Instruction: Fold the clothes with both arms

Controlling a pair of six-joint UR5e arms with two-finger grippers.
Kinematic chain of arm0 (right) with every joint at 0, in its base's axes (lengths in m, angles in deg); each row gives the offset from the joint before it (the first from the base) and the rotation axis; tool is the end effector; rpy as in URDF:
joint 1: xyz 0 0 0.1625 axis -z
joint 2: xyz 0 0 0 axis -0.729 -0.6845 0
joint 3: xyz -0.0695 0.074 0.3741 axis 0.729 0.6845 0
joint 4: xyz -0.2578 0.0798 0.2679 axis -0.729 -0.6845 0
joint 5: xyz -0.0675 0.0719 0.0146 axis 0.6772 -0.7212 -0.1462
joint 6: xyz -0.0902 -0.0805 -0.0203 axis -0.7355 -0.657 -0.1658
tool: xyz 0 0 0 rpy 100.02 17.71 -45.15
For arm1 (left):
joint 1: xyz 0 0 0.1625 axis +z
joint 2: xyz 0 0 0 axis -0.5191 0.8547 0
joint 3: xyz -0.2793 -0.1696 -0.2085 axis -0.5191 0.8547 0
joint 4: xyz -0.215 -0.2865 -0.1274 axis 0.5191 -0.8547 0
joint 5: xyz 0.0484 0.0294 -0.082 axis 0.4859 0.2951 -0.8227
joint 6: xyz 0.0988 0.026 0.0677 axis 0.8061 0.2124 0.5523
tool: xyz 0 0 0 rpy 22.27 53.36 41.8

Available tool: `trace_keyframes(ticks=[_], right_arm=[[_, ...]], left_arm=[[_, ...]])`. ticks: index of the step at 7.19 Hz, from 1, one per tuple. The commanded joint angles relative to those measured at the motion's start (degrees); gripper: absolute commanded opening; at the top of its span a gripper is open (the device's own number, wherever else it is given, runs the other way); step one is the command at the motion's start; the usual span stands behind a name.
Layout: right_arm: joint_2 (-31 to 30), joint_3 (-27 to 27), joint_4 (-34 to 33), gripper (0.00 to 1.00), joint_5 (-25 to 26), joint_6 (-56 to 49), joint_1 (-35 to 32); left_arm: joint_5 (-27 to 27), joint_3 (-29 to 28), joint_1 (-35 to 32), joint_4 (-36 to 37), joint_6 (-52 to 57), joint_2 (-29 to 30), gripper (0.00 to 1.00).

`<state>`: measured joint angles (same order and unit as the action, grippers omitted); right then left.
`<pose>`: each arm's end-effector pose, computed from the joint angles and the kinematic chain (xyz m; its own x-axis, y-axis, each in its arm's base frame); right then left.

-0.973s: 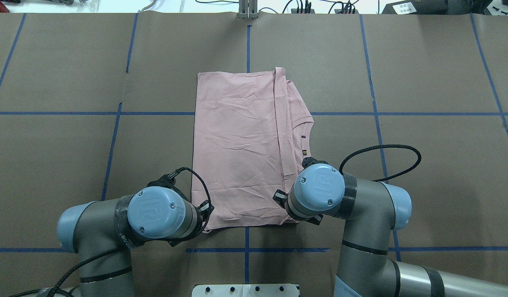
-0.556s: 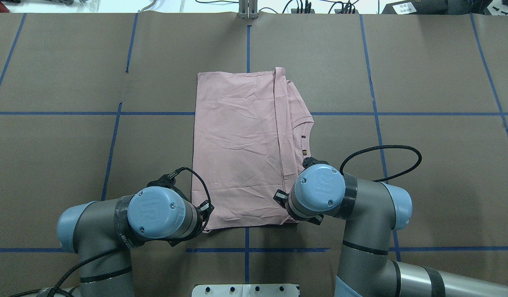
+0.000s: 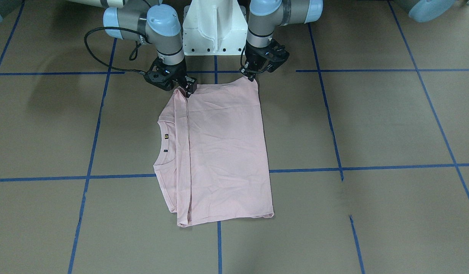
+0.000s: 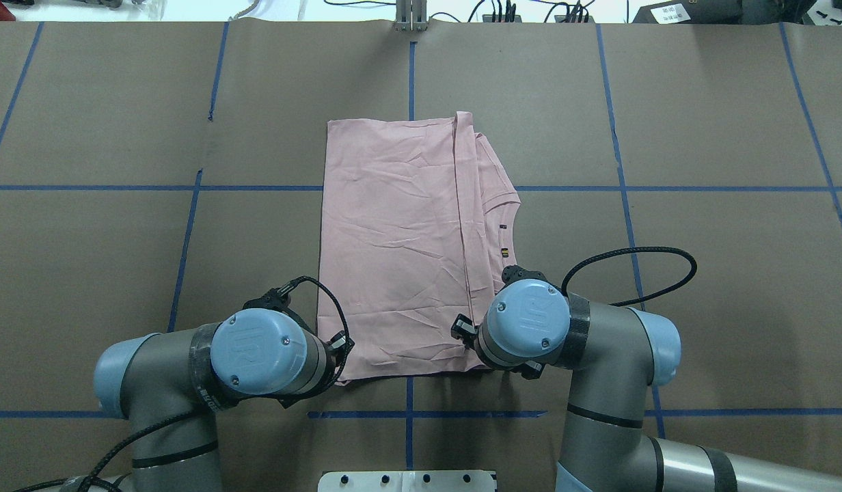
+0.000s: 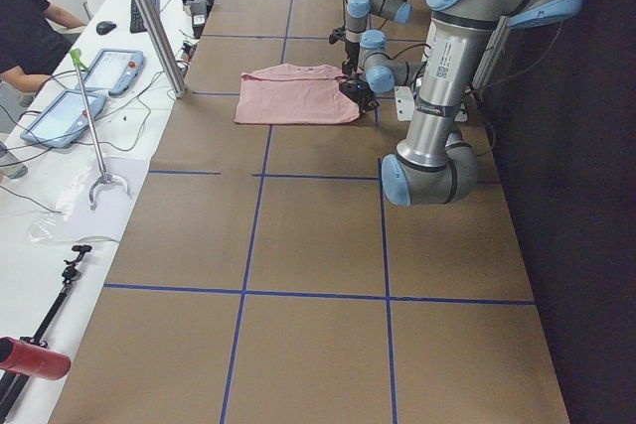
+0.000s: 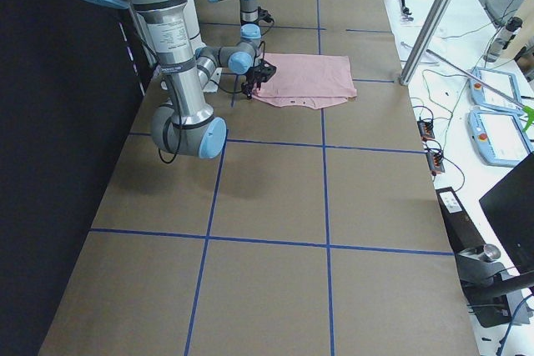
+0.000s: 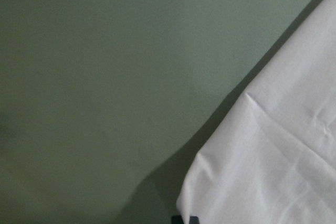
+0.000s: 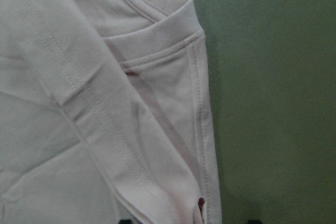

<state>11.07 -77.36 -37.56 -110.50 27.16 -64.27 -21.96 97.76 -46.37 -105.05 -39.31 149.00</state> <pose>-0.5398 -0.2854 0.3044 0.6175 0.5077 0.6008 -0.3794 0.8613 -0.3378 0.5276 -0.2621 0.2637 0.4666 -0.6821 -0.5630 0.4874 0.7295 -0.4799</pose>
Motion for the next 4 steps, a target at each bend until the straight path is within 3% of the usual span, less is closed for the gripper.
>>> trace_keyframes(ticks=[1,2,4], right_arm=[[-0.1,0.6,0.0,0.99,0.0,-0.1,0.3],[0.1,0.6,0.0,0.82,0.0,0.0,0.2],[0.2,0.5,0.0,0.21,-0.2,-0.2,0.1]], left_arm=[[-0.1,0.0,0.0,0.0,0.0,0.0,0.00],[0.0,0.0,0.0,0.0,0.0,0.0,0.00],[0.0,0.0,0.0,0.0,0.0,-0.1,0.00]])
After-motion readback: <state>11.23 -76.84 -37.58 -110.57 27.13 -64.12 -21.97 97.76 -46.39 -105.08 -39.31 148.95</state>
